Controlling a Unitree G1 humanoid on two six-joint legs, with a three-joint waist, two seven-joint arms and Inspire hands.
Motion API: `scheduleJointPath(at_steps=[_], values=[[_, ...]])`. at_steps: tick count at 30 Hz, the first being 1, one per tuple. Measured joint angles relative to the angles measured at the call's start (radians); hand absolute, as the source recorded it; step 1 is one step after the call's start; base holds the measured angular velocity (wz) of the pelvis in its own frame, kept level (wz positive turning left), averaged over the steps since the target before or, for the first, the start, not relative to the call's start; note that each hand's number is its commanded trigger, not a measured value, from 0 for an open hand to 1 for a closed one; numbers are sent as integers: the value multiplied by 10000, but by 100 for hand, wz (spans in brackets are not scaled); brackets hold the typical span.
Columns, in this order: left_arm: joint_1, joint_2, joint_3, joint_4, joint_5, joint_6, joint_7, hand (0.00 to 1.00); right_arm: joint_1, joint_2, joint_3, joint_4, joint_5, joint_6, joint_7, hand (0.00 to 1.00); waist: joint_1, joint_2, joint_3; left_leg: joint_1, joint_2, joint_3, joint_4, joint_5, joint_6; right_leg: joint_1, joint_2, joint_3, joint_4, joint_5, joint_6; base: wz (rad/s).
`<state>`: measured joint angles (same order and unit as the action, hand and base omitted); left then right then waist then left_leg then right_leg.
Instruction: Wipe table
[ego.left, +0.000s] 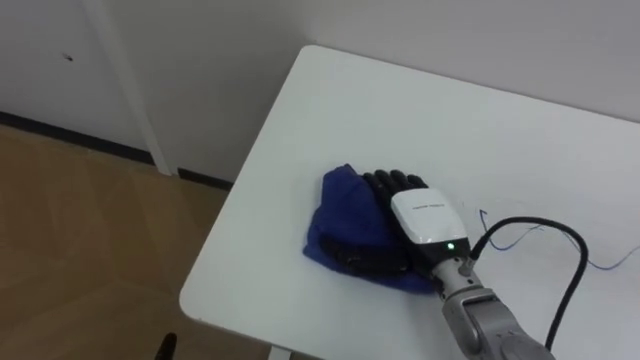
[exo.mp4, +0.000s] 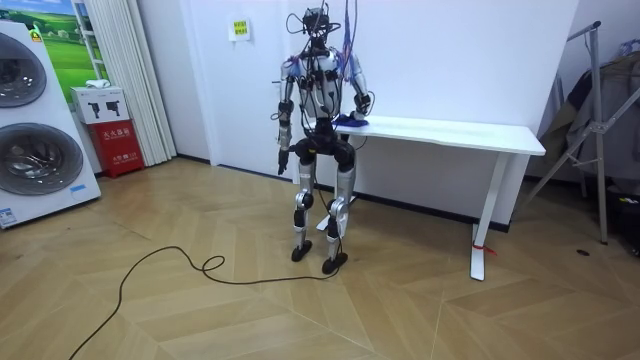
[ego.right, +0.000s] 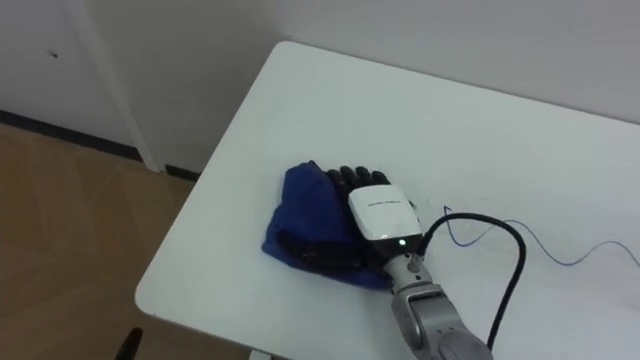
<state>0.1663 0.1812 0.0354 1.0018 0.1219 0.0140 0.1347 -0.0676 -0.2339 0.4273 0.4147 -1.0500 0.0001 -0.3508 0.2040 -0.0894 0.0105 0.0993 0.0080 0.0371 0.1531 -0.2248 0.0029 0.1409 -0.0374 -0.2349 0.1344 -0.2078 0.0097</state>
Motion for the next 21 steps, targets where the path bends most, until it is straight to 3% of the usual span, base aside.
scheduleJointPath(at_steps=[8,21], values=[[36,-4,29,1,135,-8,128,0,-11,38,-156,4,321,-668,-667,100,-56,56,-8,1,-61,17,111,10,17,65,-58,-1,4,38,64,2],[38,-48,224,-32,464,-5,292,0,-38,32,-351,359,433,-737,-932,100,-83,-16,-62,20,-119,164,153,64,100,45,-131,135,15,75,126,-3]])
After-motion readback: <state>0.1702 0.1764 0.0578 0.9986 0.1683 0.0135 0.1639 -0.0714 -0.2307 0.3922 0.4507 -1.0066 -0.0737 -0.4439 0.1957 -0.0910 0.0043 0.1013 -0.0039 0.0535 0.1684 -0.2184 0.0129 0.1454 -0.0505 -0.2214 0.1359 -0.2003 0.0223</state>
